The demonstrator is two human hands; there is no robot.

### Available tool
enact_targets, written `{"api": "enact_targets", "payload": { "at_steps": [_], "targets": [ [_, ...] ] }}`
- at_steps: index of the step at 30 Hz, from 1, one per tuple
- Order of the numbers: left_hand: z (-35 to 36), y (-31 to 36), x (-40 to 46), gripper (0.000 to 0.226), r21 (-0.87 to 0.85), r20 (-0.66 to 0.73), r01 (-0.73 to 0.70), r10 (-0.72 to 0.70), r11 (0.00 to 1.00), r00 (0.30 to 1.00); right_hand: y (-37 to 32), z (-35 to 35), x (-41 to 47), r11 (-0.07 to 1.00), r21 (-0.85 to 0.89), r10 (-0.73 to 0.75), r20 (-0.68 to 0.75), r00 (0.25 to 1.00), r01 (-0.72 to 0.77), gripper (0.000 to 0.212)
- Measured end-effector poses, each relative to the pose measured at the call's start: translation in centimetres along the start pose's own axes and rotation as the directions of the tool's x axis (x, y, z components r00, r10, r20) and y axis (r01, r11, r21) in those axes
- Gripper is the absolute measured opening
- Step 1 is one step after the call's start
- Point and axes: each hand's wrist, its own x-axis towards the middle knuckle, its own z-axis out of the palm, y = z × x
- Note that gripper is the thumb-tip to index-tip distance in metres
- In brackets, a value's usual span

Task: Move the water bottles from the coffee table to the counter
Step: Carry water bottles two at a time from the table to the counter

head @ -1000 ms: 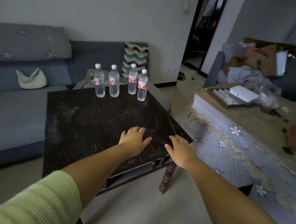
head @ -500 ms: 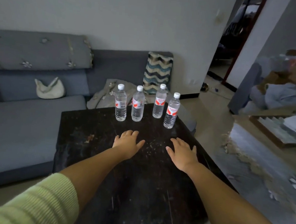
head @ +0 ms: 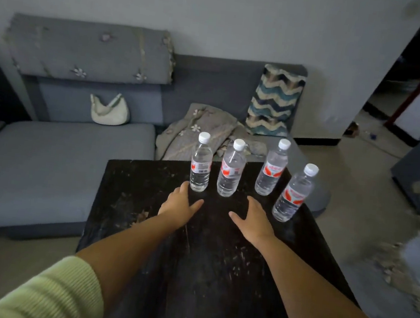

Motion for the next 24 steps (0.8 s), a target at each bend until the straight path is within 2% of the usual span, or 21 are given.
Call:
{"api": "enact_targets", "payload": {
  "at_steps": [5, 9, 13, 16, 24],
  "targets": [
    [1.4, 0.4, 7.4, 0.100, -0.279, -0.130, 0.105, -0.145, 0.954, 0.981, -0.4, 1.1, 9.2, 0.951, 0.309, 0.004, -0.050, 0.999, 0.011, 0.099],
    [3.4, 0.5, 12.3, 0.105, -0.535, -0.166, 0.037, -0.148, 0.844, 0.975, -0.9, 2.7, 14.9, 0.821, 0.567, -0.005, -0.107, 0.994, 0.065, 0.102],
    [5.1, -0.3, 15.7, 0.093, -0.601, -0.198, 0.005, -0.155, 0.799, 0.968, -0.9, 4.5, 18.0, 0.796, 0.592, -0.026, -0.174, 0.984, 0.125, 0.086],
    [6.2, -0.4, 17.0, 0.063, -0.616, -0.258, 0.000, -0.201, 0.788, 0.945, -0.6, 4.7, 19.6, 0.785, 0.604, -0.034, -0.179, 0.983, 0.138, 0.065],
    [6.5, -0.5, 14.7, 0.055, -0.584, -0.261, -0.002, -0.186, 0.812, 0.947, -0.1, 4.5, 18.9, 0.776, 0.621, -0.021, -0.152, 0.988, 0.112, 0.064]
  ]
}}
